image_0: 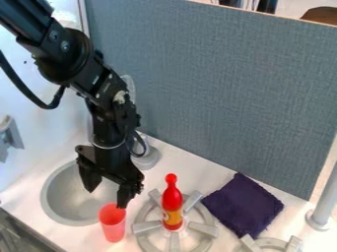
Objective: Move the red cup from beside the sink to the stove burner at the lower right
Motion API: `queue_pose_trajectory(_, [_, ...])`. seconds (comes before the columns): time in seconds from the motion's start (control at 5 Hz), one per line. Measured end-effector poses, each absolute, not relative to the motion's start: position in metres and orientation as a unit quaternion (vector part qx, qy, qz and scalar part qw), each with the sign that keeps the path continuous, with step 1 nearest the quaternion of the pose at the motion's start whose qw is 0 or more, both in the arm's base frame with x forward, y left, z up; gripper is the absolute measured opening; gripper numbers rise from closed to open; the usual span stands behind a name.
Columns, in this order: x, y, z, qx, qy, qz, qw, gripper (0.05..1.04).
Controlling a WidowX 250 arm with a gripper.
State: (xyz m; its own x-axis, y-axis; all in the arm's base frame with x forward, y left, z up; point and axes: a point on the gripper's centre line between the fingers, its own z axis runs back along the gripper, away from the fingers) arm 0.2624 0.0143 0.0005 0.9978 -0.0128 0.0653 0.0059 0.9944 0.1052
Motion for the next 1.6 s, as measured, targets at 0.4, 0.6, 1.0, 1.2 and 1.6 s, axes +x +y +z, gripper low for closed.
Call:
queue_pose_trajectory(0.4, [0.261,0.015,-0.012,0.055,-0.022,-0.008,0.998,1.001])
queue_pose_trajectory(0.6, [0.261,0.013,-0.016,0.051,-0.038,-0.033,0.997,1.001])
queue_pose_trajectory(1.0, [0.262,0.012,-0.034,0.048,-0.040,-0.069,0.996,1.001])
queue_pose_trajectory(1.2, [0.263,0.012,-0.046,0.050,-0.027,-0.072,0.996,1.001])
queue_pose_trajectory(1.6, [0.266,0.010,-0.056,0.046,-0.020,-0.067,0.996,1.001])
